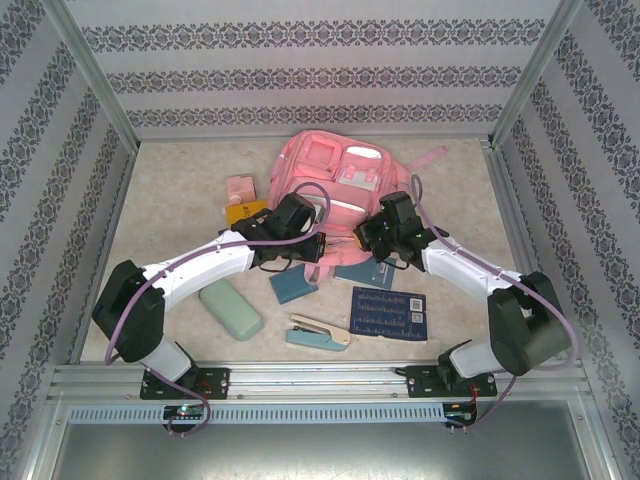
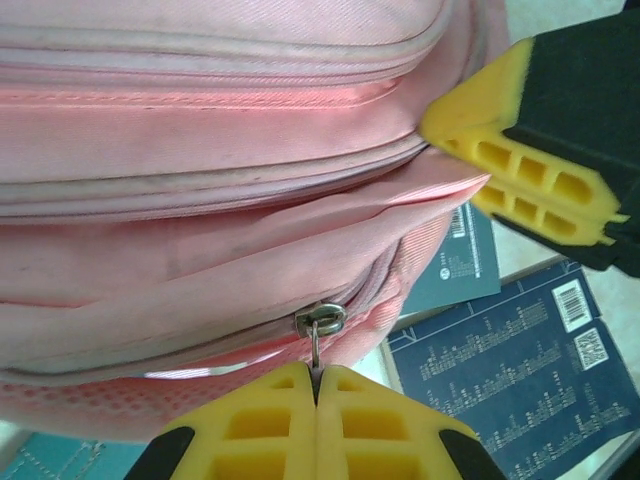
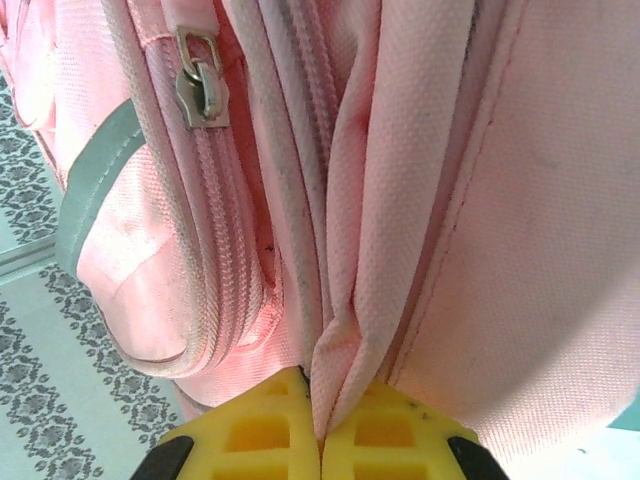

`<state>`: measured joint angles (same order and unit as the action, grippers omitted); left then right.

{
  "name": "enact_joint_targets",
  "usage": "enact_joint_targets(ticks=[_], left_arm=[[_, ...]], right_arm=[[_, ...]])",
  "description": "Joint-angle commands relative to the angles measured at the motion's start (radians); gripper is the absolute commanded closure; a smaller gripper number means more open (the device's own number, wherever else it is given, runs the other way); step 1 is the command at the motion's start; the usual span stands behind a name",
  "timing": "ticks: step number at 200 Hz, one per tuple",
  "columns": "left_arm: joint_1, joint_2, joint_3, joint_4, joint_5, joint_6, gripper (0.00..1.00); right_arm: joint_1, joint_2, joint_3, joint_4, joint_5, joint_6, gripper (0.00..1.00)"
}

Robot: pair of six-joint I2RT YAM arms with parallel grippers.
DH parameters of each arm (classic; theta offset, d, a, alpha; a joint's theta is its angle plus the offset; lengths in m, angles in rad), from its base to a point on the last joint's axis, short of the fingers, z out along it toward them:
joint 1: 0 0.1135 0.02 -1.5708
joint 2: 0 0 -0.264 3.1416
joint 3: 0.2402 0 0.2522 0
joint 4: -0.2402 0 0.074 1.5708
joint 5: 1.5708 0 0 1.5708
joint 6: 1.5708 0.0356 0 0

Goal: Pack books, pencil case, and school supplies into a backpack

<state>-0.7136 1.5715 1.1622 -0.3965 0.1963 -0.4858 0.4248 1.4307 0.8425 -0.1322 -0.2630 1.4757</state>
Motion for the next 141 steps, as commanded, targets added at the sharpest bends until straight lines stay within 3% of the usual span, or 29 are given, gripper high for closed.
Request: enact_joint_targets(ticks=[1,65,141], left_arm=[[-0.007,-0.048,-0.013,-0.056,-0.066,0.063,1.0],[-0.007,-0.024,-0.035,-0.052,-0.079,0.083,1.0],[0.0,0.084,-0.067,0.089,-0.042,0.059,1.0]], right_arm=[[-0.023,-0.03,0.023,-0.062,0.027,-0.075,1.0],[-0.013,-0.02,0.056,-0.061,-0.025,-0.103,1.0],[0.021,-0.002,0.092,-0.061,-0.039,-0.107,1.0]])
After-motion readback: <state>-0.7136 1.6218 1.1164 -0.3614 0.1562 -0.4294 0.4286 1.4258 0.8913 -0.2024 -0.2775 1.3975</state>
